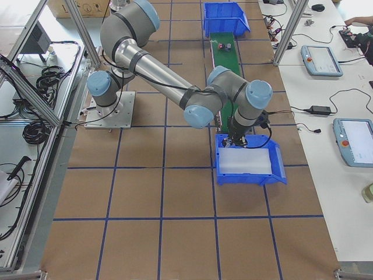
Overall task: Transport two buttons from left to right
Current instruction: 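Carry the yellow button with the right gripper to the far bin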
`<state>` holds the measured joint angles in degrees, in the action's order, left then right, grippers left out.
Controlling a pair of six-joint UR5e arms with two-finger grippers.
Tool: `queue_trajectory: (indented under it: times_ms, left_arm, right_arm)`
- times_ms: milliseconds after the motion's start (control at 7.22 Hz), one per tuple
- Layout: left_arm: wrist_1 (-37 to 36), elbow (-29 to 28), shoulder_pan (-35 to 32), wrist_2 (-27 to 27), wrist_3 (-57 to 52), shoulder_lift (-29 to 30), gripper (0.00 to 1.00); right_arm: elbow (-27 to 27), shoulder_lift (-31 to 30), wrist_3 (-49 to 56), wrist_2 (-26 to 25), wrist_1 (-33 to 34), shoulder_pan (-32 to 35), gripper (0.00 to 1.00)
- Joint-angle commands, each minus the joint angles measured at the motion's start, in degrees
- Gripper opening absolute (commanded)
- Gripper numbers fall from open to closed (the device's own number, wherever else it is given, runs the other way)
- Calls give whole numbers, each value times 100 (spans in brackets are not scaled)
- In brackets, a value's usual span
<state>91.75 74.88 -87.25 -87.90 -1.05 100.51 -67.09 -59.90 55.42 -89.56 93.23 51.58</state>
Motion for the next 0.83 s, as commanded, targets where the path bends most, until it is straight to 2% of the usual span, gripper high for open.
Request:
queue_trajectory:
  times_ms: [0, 693]
  left_arm:
    - [-17, 0, 6, 10, -10, 13, 100]
    - [-70, 52, 6, 18, 61, 4, 100]
  right_arm:
    - [2, 153, 13, 17, 203, -17, 7]
    - [-6, 452, 13, 26, 617, -8, 7]
